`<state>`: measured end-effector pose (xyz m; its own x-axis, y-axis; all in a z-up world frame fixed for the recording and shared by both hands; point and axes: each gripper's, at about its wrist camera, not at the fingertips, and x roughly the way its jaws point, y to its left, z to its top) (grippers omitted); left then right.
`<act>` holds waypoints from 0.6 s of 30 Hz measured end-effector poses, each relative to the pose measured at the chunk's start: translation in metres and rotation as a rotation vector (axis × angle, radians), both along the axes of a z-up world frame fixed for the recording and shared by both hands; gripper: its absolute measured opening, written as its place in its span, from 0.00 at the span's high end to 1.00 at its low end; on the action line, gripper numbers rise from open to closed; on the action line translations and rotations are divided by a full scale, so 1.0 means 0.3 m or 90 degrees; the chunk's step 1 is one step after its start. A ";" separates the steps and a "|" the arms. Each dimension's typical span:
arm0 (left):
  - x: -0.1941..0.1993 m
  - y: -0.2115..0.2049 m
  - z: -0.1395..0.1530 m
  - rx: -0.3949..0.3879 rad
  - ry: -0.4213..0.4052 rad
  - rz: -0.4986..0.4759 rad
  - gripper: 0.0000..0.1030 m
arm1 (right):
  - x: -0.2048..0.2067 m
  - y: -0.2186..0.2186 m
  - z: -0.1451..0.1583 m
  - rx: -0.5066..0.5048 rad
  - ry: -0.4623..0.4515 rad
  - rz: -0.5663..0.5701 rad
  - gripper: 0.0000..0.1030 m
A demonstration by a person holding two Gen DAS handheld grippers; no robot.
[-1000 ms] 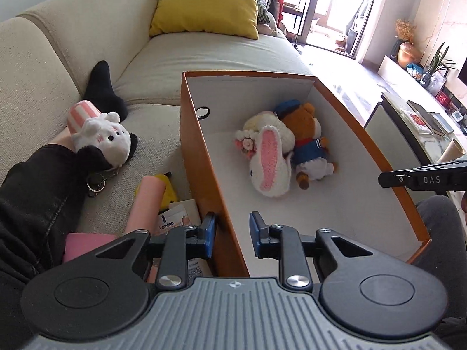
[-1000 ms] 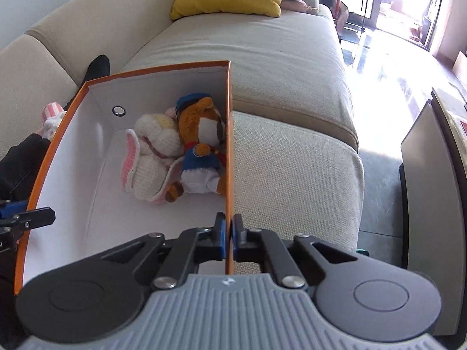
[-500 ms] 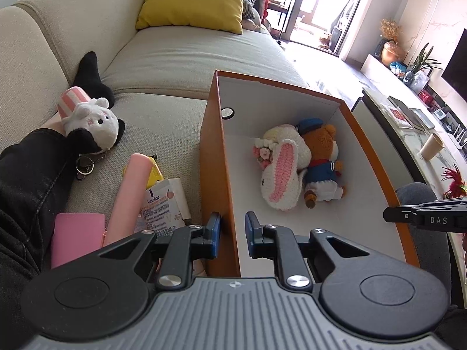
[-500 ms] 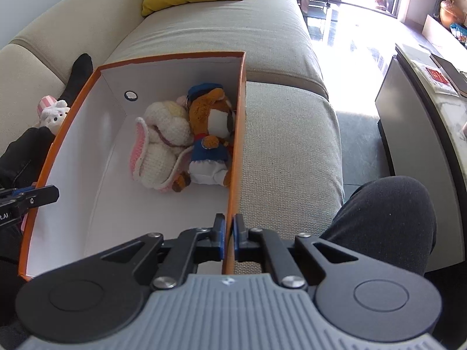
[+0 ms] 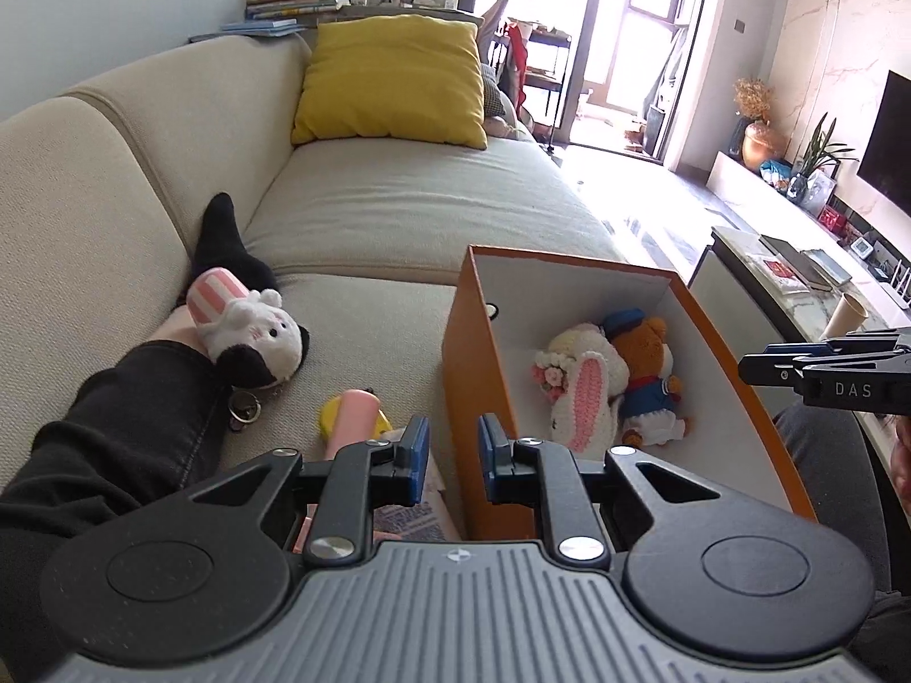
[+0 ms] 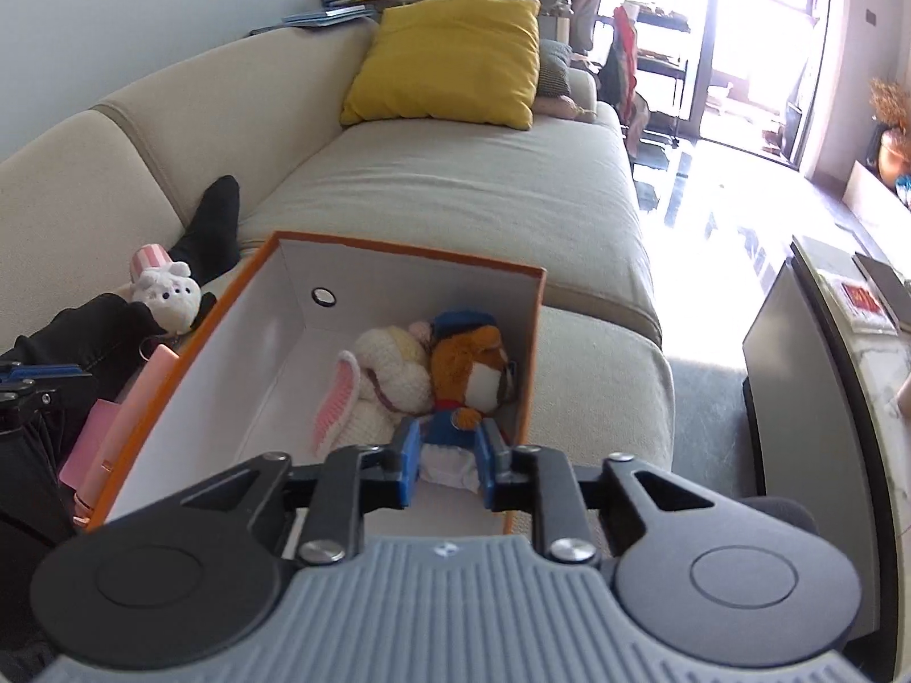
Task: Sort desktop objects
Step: 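Withdraw both tools from the box toward the white plush with striped hat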
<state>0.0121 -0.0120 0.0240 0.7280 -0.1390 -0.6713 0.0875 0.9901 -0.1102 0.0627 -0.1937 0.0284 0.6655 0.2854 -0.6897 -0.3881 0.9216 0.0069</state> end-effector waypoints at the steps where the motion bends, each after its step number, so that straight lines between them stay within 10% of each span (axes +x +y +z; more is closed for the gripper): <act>1: 0.002 0.020 0.007 0.002 -0.006 0.008 0.80 | 0.004 0.032 0.007 -0.006 -0.006 0.017 0.68; 10: 0.073 0.229 0.024 0.031 -0.002 0.085 0.80 | 0.081 0.375 0.037 -0.024 -0.026 0.205 0.57; 18: 0.188 0.409 -0.053 -0.012 0.037 0.135 0.48 | 0.244 0.646 -0.024 -0.074 0.014 0.290 0.69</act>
<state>0.0686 0.1106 0.0083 0.7021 -0.0009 -0.7121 -0.1289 0.9833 -0.1284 0.1359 0.0001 0.0211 0.4749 0.4649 -0.7472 -0.7544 0.6523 -0.0736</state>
